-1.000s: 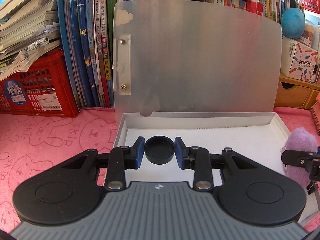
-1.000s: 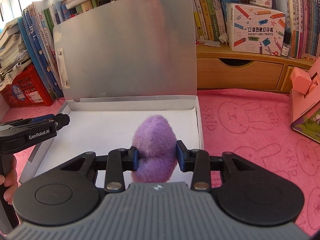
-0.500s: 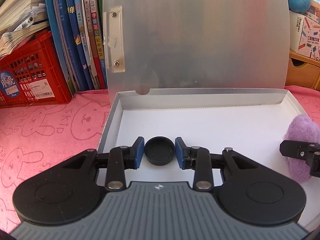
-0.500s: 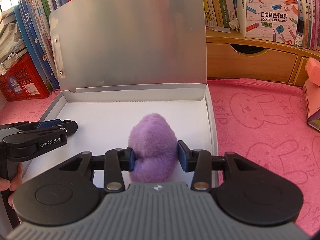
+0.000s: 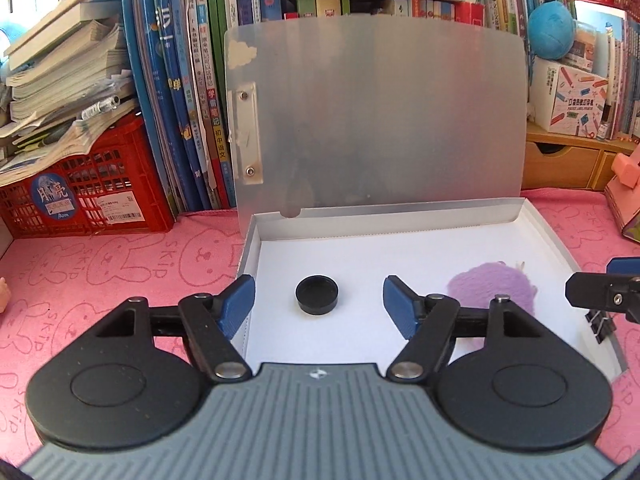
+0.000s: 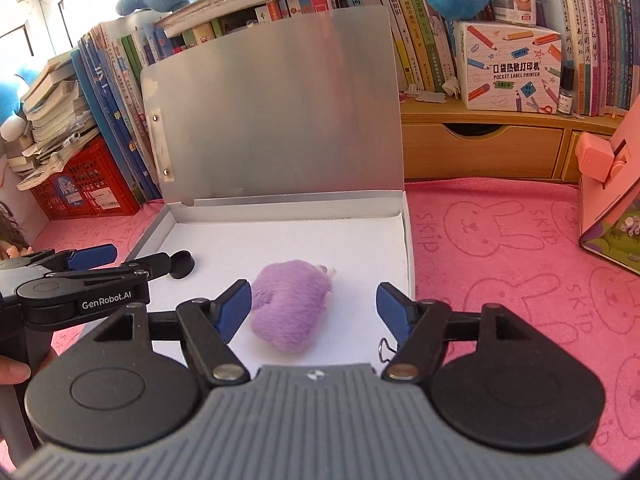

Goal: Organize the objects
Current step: 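Lower the purple plush into the box and open the right gripper, then move the left gripper back to the white fluffy pompom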

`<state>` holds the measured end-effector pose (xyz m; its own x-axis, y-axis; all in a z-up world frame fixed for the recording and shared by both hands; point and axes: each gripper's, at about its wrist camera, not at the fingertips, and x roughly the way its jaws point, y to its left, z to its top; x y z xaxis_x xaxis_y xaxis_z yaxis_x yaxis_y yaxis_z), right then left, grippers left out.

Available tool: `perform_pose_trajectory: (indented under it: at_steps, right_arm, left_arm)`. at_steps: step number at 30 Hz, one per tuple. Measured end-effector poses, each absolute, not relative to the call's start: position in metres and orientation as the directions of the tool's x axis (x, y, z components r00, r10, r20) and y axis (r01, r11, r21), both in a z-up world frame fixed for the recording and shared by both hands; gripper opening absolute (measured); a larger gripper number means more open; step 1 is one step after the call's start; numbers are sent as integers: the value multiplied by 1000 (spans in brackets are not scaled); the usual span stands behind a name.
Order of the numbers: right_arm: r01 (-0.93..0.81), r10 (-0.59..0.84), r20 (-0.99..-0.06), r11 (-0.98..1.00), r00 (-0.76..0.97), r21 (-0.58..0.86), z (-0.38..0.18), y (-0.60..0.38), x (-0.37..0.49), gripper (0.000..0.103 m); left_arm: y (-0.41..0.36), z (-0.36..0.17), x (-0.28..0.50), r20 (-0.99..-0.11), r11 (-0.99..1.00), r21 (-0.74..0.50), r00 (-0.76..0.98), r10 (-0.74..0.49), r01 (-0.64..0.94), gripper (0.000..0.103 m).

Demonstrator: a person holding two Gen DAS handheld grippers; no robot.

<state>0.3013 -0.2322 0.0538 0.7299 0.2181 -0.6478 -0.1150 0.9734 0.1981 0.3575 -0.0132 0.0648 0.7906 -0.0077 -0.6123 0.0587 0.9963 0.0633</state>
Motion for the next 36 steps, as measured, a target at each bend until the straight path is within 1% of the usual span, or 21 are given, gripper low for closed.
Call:
perform_pose_trajectory:
  at_steps: [4, 9, 15, 23, 30, 33, 36]
  right_arm:
    - [-128, 226, -618, 971, 753, 200, 73, -238, 266, 85]
    - [-138, 230, -591, 971, 773, 196, 86, -244, 222, 85]
    - [-151, 229, -571, 972, 788, 182, 85, -250, 170, 86]
    - [-144, 187, -553, 982, 812, 120, 66, -258, 105, 87]
    - [-141, 174, -551, 985, 816, 101, 41, -273, 64, 86]
    - [-140, 162, -556, 987, 815, 83, 30, -280, 48, 86]
    - [-143, 151, -572, 988, 806, 60, 22, -286, 33, 82]
  left_arm:
    - [-9, 88, 320, -581, 994, 63, 813, -33, 85, 82]
    - [-1, 106, 270, -568, 991, 62, 821, -63, 119, 83]
    - [0, 110, 208, -549, 986, 35, 827, -119, 165, 84]
    - [-3, 94, 133, -543, 979, -17, 820, -181, 205, 86]
    - [6, 62, 83, -573, 985, -7, 806, -146, 174, 86]
    - [11, 52, 66, -570, 989, -11, 811, -130, 150, 87]
    - [15, 44, 50, -568, 989, -16, 813, -128, 144, 87]
